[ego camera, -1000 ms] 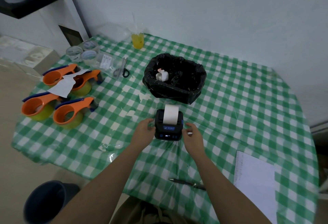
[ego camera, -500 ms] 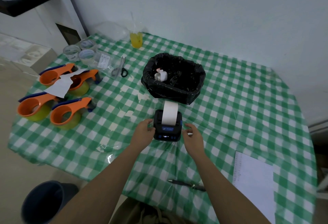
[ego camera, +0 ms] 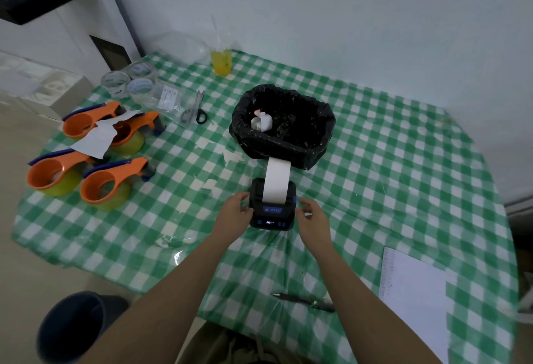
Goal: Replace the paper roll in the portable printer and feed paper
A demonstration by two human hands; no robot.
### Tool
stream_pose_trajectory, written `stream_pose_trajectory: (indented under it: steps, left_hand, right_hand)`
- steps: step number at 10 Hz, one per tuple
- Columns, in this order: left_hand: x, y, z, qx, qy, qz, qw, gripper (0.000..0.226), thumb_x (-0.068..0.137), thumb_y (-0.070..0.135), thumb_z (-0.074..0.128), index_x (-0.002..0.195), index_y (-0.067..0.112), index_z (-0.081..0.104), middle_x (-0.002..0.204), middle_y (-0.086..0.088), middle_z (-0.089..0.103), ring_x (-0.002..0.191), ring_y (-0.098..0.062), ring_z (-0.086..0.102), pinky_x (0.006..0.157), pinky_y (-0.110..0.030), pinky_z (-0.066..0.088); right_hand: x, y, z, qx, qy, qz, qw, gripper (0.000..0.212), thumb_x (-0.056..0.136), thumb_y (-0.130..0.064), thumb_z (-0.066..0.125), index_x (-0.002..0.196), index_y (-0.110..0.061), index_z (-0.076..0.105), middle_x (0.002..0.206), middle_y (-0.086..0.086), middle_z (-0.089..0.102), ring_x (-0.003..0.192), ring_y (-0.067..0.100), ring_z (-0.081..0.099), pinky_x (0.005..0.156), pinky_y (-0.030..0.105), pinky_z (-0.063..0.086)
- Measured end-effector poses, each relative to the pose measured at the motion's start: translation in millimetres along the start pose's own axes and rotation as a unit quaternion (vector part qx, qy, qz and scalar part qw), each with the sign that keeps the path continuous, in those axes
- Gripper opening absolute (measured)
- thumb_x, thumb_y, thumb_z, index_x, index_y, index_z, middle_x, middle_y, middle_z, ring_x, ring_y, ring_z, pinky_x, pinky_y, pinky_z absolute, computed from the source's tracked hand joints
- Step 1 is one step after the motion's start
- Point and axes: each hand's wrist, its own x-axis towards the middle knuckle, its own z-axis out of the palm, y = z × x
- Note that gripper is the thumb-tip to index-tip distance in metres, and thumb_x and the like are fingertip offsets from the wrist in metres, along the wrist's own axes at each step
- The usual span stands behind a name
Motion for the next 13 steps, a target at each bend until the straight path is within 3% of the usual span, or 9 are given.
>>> stream_pose_trajectory:
  steps: [4,6,8,10,13]
  left_hand:
    - [-2,1,1,0.001,-0.007,0.010,1.000,0.047,0.089,0.005,0.053,0.134,0.007,0.040,0.142,-0.014,0.043,0.119,-0.029,0.053,0.092,-0.036,0.044]
    - [-3,0,1,0.002,-0.004,0.015,1.000,0.047,0.089,0.004,0.053,0.134,0.007,0.041,0.141,-0.014,0.045,0.116,-0.028,0.054,0.086,-0.031,0.043]
    - [-3,-3,1,-0.001,-0.012,0.015,1.000,0.048,0.087,0.005,0.054,0.133,0.009,0.042,0.140,-0.014,0.046,0.116,-0.028,0.055,0.088,-0.032,0.045]
    - [-3,-9,4,-0.008,-0.019,0.012,1.000,0.051,0.087,0.006,0.056,0.135,0.010,0.040,0.142,-0.013,0.044,0.117,-0.029,0.054,0.085,-0.029,0.043]
    - [-3,-13,5,-0.023,-0.014,0.020,0.999,0.050,0.087,0.007,0.056,0.134,0.010,0.040,0.140,-0.014,0.044,0.119,-0.027,0.052,0.088,-0.026,0.040]
  right_hand:
    - [1,0,-2,0.009,-0.001,-0.001,1.000,0.026,0.094,-0.016,0.049,0.118,-0.014,0.057,0.099,0.001,0.056,0.071,0.003,0.049,0.059,0.020,0.042]
    - [-1,3,-2,0.007,-0.003,0.005,1.000,0.027,0.094,-0.017,0.050,0.119,-0.013,0.056,0.098,0.000,0.057,0.075,0.009,0.051,0.070,0.029,0.043]
    - [-3,3,0,0.008,-0.003,0.008,1.000,0.025,0.093,-0.017,0.050,0.117,-0.013,0.057,0.095,0.000,0.058,0.069,0.003,0.051,0.057,0.020,0.041]
    - [-3,9,3,0.004,-0.006,0.019,1.000,0.027,0.092,-0.015,0.052,0.119,-0.013,0.056,0.098,0.003,0.058,0.067,0.005,0.051,0.053,0.019,0.039]
    - [-8,6,5,-0.005,0.003,0.014,1.000,0.030,0.091,-0.011,0.053,0.121,-0.012,0.055,0.115,0.012,0.060,0.083,0.018,0.055,0.059,0.015,0.041]
